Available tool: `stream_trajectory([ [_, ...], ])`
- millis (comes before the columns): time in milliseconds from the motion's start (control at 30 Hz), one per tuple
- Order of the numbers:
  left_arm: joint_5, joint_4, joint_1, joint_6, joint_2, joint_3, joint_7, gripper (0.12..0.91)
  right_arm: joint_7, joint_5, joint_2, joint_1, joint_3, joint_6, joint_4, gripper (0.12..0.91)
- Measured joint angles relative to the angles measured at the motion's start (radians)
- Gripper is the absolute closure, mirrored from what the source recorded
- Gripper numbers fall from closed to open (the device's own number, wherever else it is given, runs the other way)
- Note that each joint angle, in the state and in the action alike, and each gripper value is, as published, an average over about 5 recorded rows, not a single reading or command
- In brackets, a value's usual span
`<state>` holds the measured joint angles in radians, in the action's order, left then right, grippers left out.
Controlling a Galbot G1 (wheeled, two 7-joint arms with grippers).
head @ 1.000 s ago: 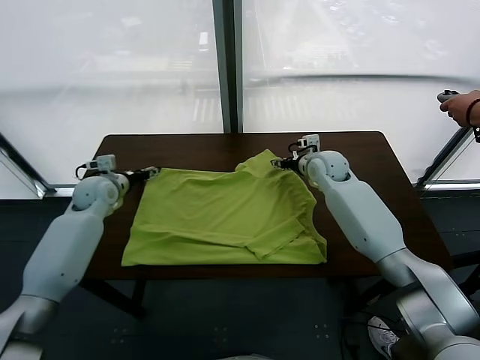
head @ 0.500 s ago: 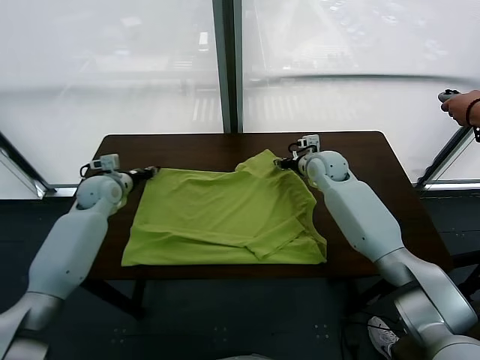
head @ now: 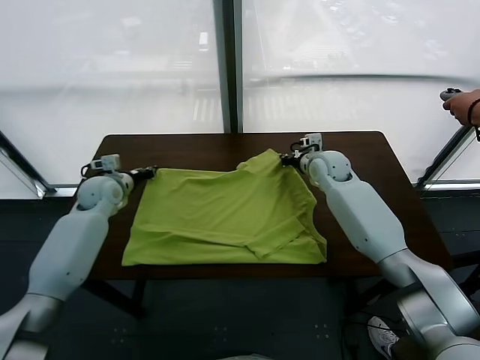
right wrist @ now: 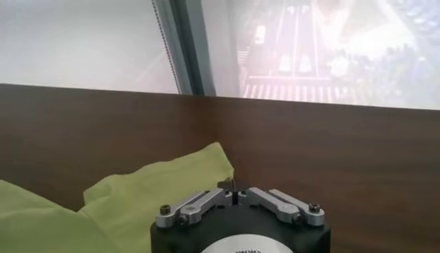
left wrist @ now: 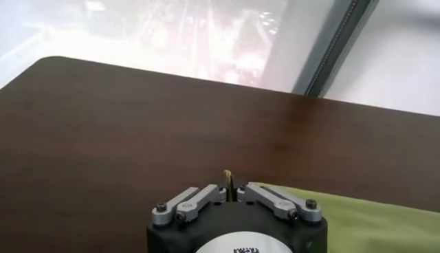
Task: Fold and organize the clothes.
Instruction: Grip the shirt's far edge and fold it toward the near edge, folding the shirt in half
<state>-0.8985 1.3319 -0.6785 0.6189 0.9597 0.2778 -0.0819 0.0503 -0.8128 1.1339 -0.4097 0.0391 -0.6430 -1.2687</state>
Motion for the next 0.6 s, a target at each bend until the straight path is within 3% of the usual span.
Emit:
stream_trajectory([
  [133,-0.019,0.05,-0.031,0.007,-0.019,0.027,-0.007,0.841,0.019,-0.024,-0.029,-0.021,-0.003,-0.006,-0.059,0.887],
  [300,-0.122,0.387,-0.304,0.029,-0.082,0.206,-0.038,0.841,0.037,-0.048,-0.077,-0.057,-0.015,-0.017,-0.158,0.887],
  [600,-0.145,0.526,-0.439,0.042,-0.074,0.298,-0.065,0.841,0.06,-0.078,-0.184,-0.166,-0.067,-0.041,-0.354,0.887],
])
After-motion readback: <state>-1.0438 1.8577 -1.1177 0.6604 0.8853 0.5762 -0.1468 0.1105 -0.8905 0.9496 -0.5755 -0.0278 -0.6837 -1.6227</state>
